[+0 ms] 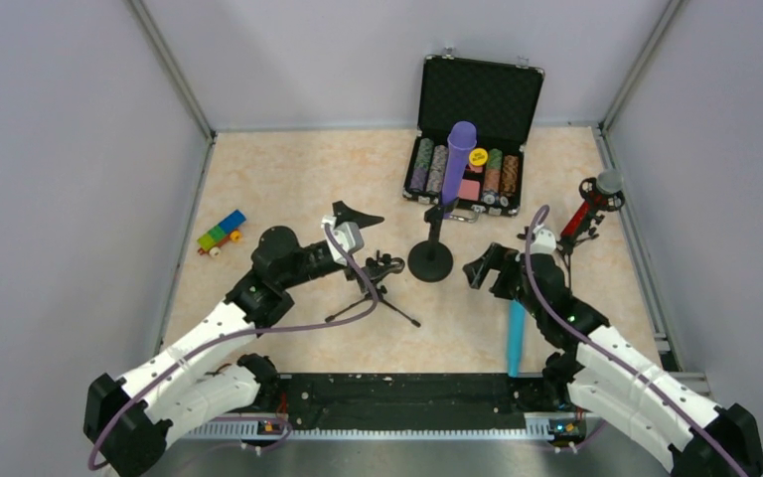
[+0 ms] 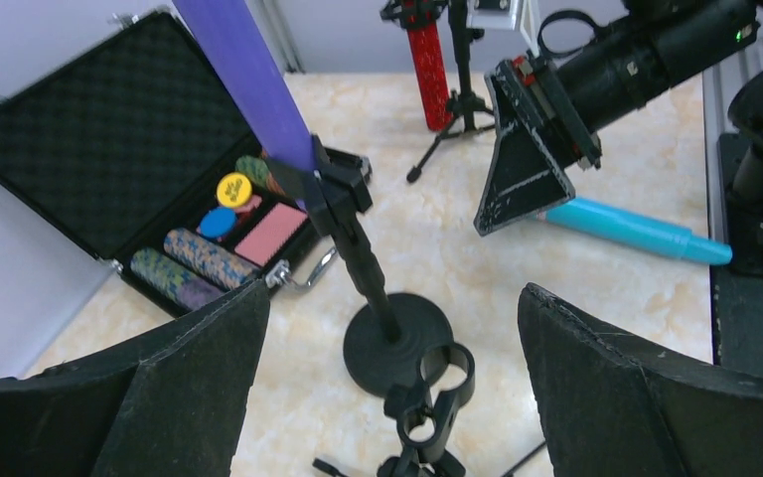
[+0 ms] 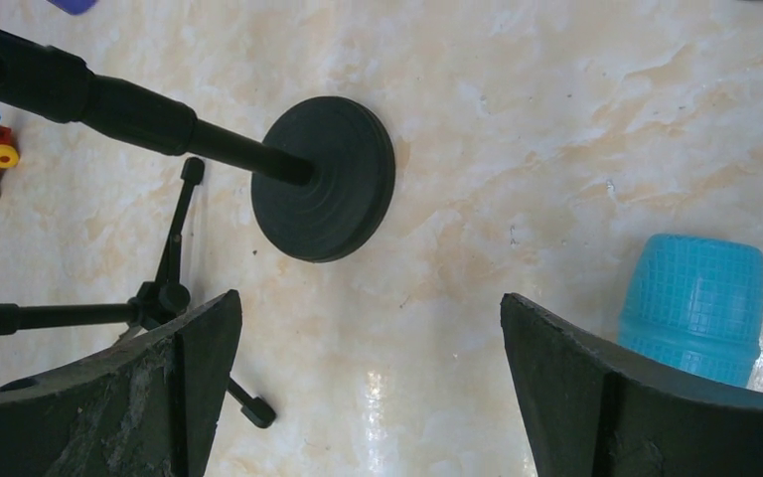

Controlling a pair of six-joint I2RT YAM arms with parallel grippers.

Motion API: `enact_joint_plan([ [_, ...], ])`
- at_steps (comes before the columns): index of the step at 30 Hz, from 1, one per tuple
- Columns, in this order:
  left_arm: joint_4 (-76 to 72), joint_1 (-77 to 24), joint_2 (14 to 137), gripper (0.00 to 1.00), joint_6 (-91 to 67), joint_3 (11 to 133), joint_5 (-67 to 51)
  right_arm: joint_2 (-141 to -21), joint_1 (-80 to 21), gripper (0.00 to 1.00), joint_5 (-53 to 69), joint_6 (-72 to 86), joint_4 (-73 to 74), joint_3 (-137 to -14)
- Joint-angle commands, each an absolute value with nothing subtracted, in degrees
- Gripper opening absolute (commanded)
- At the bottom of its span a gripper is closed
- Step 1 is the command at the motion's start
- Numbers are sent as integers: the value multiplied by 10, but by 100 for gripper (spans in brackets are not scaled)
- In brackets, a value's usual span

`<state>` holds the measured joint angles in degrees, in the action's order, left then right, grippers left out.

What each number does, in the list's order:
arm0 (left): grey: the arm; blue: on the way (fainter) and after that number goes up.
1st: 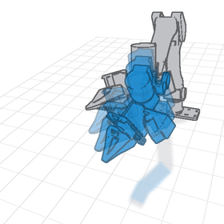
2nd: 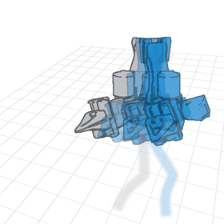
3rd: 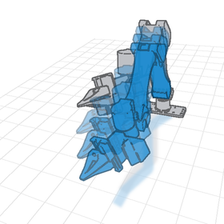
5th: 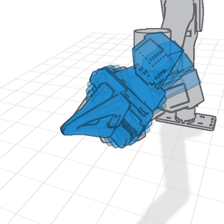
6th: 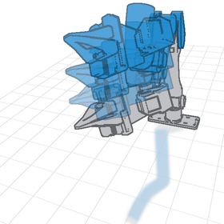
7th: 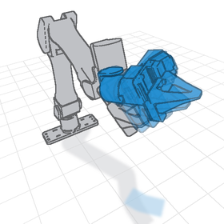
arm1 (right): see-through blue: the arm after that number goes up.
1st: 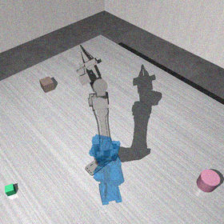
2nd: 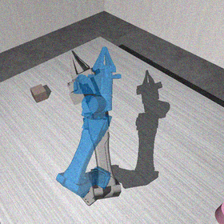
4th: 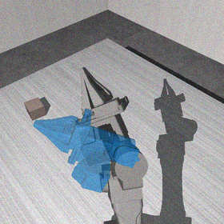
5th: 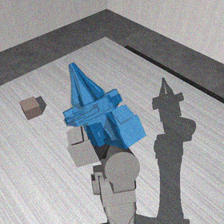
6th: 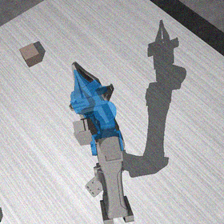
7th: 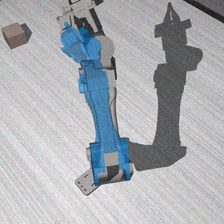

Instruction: Attach the microphones to the stand

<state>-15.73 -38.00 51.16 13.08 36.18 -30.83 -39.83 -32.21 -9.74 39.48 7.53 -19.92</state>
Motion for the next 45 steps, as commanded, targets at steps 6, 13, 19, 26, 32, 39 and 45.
enact_joint_plan([
  [6, -159, -383, 496, 99, 101, 430, -306, -421, -314, 99, -123, 373, 181, -308],
  [13, -145, -383, 491, 99, 111, 427, -309, -483, -242, 99, -42, 347, 235, -356],
  [19, -141, -382, 485, 99, 127, 423, -339, -514, -192, 99, -41, 361, 272, -369],
  [26, -137, -382, 472, 99, 145, 416, -342, -551, -162, 94, -106, 392, 338, -382],
  [32, -165, -382, 464, 99, 143, 400, -345, -619, -157, 88, -118, 416, 377, -386],
  [39, -175, -382, 470, 99, 139, 400, -352, -685, -157, 69, -73, 398, 338, -364],
  [45, -185, -383, 473, 99, 133, 401, -361, -706, -157, 62, -71, 380, 293, -352],
])
